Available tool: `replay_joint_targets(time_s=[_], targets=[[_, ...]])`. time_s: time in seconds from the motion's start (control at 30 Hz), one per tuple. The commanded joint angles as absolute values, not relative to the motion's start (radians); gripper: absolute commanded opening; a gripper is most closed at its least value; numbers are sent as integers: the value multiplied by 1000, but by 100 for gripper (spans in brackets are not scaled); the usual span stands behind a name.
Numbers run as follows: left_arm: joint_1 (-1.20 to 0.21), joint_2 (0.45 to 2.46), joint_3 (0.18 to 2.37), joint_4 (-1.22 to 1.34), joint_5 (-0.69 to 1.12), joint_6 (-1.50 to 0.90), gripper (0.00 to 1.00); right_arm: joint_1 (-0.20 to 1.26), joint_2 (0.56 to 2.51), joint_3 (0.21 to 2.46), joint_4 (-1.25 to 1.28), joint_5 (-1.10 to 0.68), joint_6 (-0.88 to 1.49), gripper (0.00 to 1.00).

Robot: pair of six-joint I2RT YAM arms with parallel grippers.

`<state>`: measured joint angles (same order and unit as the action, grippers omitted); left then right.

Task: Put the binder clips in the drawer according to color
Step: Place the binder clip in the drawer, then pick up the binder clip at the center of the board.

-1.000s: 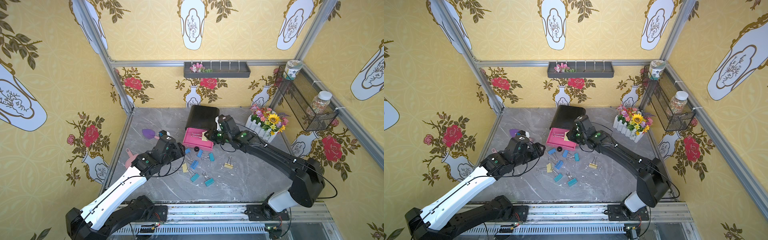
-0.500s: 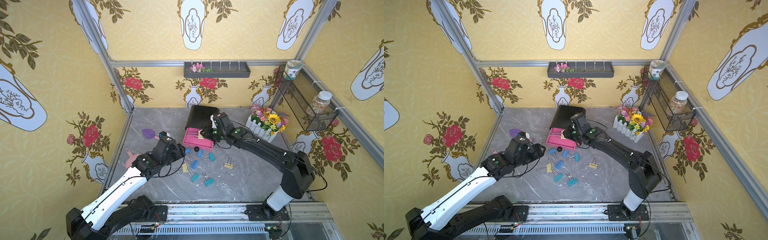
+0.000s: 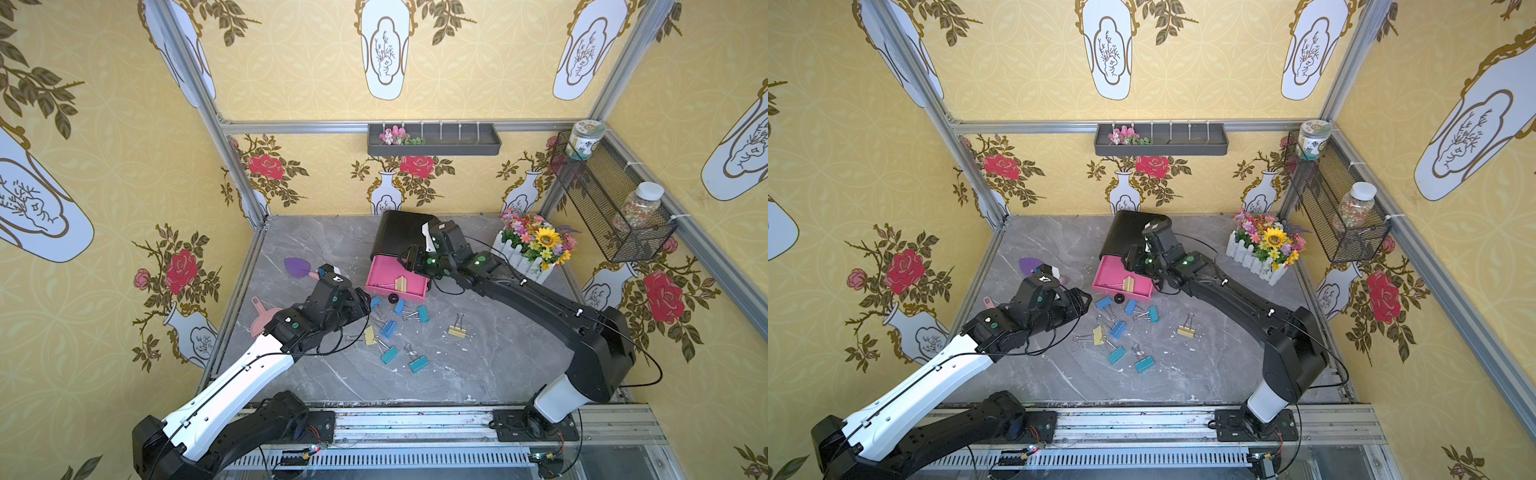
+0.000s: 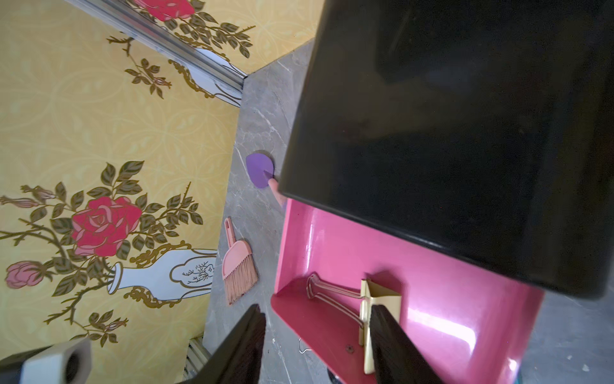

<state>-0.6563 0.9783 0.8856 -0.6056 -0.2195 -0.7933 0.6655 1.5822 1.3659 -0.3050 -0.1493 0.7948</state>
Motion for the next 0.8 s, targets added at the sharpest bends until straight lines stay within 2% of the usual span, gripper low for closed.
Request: replay_joint_targets(time_s=[0.0,0.2,0.37,0.47,0.6,0.77], targets=[[-655,986,889,-591,-217,-787,67,682,1510,1350,-339,-83,733,60],[-653,1004,898,-578,-213,-779,67,745,1355,1271,-510,79,664,71],[-653,1008,897,-563,-204,-781,67,719,1212,1067,-595,175,747,79],[-653,1006,894,-565,-204,-784,67,695,1148,942,-627,230,815,88],[-653,996,884,-560,-201,-787,67,630,1168,837,-615,228,867,91],[-653,993,880,-561,-200,-793,67,597,1310,847,-588,230,917,92]])
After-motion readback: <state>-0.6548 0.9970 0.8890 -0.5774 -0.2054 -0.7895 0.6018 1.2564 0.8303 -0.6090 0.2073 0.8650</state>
